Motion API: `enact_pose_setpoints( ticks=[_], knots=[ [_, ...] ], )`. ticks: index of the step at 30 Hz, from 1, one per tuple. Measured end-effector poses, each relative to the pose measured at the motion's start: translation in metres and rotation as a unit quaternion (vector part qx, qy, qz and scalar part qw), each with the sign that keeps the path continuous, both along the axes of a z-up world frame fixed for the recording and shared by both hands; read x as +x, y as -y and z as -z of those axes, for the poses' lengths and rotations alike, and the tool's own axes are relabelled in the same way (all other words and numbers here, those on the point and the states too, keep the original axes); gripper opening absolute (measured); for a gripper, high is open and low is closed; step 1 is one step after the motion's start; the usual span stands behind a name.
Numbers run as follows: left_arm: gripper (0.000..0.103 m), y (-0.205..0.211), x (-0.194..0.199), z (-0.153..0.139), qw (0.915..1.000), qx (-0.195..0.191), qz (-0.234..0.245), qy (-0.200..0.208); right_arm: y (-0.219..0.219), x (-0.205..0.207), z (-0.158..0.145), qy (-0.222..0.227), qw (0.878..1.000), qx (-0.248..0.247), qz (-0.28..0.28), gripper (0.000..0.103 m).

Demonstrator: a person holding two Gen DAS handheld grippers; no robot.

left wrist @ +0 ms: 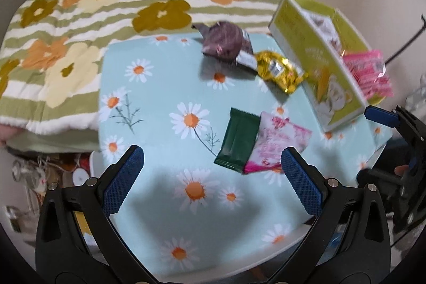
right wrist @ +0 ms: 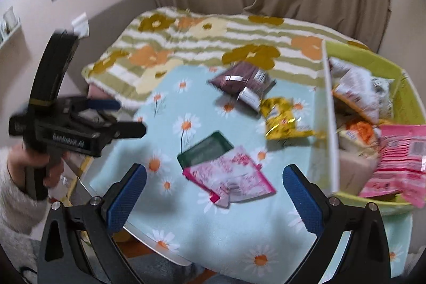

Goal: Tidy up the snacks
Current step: 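Grasp the dark green pack with the left tool while the right tool grasps the pink-white bag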

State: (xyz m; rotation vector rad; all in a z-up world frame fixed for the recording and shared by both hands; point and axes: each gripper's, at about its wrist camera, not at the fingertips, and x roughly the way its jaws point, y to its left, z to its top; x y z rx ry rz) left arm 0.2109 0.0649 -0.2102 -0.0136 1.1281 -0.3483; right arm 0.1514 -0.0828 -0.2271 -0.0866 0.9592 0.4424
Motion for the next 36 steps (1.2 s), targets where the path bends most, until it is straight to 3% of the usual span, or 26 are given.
enact_pose_setpoints(
  ticks=[12, 25, 28, 30, 36],
  knots=[
    [0.102, 0.02, 0.028, 0.068, 0.9988, 0.008, 0.032, -0.037, -0.005, 0.034, 0.089, -0.021, 0.995, -0.046, -0.085, 0.102],
    [0.102, 0.038, 0.04, 0.083, 0.9968, 0.025, 0.049, -0.058, -0.014, 0.053, 0.116, -0.043, 0.99, -0.053, -0.121, 0.101],
    [0.102, 0.042, 0.041, 0.084, 0.9965, 0.029, 0.051, -0.06, -0.015, 0.054, 0.118, -0.046, 0.989, -0.062, -0.128, 0.091],
    [0.102, 0.044, 0.041, 0.084, 0.9962, 0.032, 0.053, -0.061, -0.017, 0.053, 0.119, -0.033, 0.987, -0.089, -0.129, 0.079],
    [0.102, 0.052, 0.04, 0.085, 0.9951, 0.04, 0.059, -0.067, -0.005, 0.052, 0.111, -0.038, 0.991, -0.076, -0.107, 0.059]
  ],
)
